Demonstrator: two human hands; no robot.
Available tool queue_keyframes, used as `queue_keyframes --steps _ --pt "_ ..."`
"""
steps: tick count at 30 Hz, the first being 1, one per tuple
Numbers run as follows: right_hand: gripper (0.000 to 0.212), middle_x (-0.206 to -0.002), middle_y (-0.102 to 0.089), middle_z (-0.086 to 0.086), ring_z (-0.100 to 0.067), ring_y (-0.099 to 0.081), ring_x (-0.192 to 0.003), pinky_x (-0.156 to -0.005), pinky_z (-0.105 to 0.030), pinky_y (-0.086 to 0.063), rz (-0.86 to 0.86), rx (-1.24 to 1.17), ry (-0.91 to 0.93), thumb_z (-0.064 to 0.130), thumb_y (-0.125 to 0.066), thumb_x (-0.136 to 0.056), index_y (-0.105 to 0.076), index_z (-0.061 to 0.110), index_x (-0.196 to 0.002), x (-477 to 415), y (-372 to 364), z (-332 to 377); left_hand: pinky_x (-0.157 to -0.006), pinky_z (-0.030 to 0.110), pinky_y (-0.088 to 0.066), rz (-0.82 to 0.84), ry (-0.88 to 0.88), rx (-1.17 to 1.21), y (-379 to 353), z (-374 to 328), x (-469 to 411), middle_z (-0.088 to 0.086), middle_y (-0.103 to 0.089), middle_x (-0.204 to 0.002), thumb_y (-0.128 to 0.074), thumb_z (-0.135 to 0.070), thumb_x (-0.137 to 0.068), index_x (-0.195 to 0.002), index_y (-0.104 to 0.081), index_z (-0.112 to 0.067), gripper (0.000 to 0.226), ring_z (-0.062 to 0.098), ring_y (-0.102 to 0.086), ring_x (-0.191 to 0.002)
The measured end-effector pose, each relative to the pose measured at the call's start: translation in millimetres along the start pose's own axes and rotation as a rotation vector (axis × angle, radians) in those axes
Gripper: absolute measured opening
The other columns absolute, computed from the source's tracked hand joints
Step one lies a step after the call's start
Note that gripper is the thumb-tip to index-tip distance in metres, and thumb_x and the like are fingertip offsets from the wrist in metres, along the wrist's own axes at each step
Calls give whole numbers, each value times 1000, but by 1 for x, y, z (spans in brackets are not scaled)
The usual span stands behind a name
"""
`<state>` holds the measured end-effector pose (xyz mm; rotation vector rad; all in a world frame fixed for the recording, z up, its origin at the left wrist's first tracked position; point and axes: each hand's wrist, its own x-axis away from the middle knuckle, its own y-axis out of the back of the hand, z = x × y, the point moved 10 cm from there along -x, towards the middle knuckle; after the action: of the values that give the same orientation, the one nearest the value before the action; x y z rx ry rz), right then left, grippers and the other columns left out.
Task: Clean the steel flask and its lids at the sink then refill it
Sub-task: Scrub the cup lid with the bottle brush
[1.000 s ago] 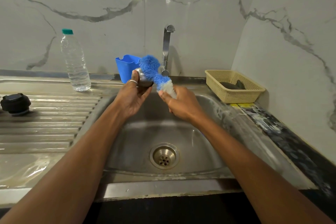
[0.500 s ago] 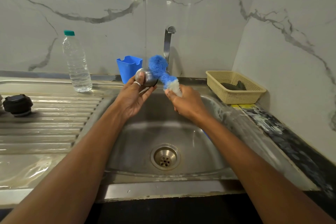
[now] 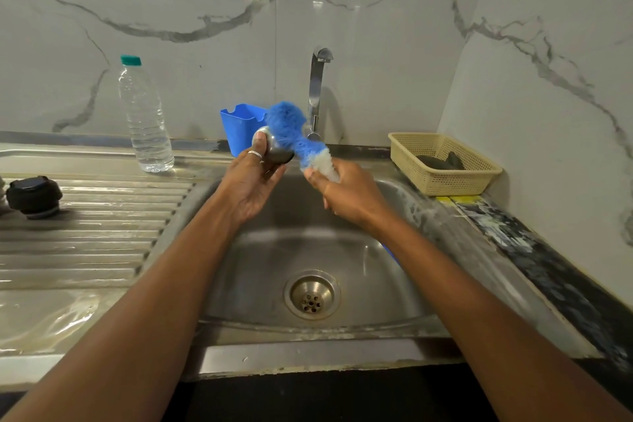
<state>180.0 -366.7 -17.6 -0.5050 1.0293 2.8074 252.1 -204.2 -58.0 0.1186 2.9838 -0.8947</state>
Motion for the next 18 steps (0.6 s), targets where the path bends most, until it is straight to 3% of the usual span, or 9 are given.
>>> queue_keyframes --steps 3,8,11,13,16,18 --pt "27 -67 -63 9 -15 -64 -69 -60 -28 -41 -58 36 -22 51 -57 -98 -61 28 -85 -1 9 -6 -77 23 -60 -17 6 62 3 1 -1 11 -72 -122 -54 -38 -104 -124 -61 -11 35 17 -73 -107" --pt "26 -66 -63 9 -10 -64 -65 -60 -28 -45 21 31 42 51 -59 -98 -62 28 -86 3 -4 6 -77 25 -61 -19 2 123 1 -3 3 7 -74 -105 -56 -34 -104 -125 -60 -9 32 18 -73 -102" --pt "30 -69 -65 6 -19 -67 -71 -68 -34 -50 -33 20 -18 52 -57 -97 -62 25 -85 -2 -1 -2 -92 37 -60 -17 3 176 3 -1 3 17 -66 -124 -56 -29 -104 -144 -44 -14 44 28 -71 -112" --pt "27 -70 -63 8 -19 -65 -73 -66 -31 -45 -16 57 14 52 -57 -97 -62 27 -90 0 -3 -1 -97 39 -58 15 -16 188 -1 -4 4 14 -66 -122 -52 -27 -107 -148 -40 -22 43 29 -69 -115" --pt "26 -66 -63 9 -8 -63 -61 -59 -24 -45 33 25 33 51 -58 -98 -64 25 -93 3 -4 4 -87 32 -61 44 -18 163 -6 -6 5 11 -69 -115 -46 -30 -109 -142 -51 -16 36 24 -73 -104" --pt "31 -62 -66 5 -4 -60 -50 -58 -24 -46 -12 -26 -45 50 -58 -99 -65 22 -87 1 3 -4 -89 34 -61 33 2 181 -4 -2 4 18 -65 -126 -48 -29 -108 -140 -51 -15 35 29 -71 -111"
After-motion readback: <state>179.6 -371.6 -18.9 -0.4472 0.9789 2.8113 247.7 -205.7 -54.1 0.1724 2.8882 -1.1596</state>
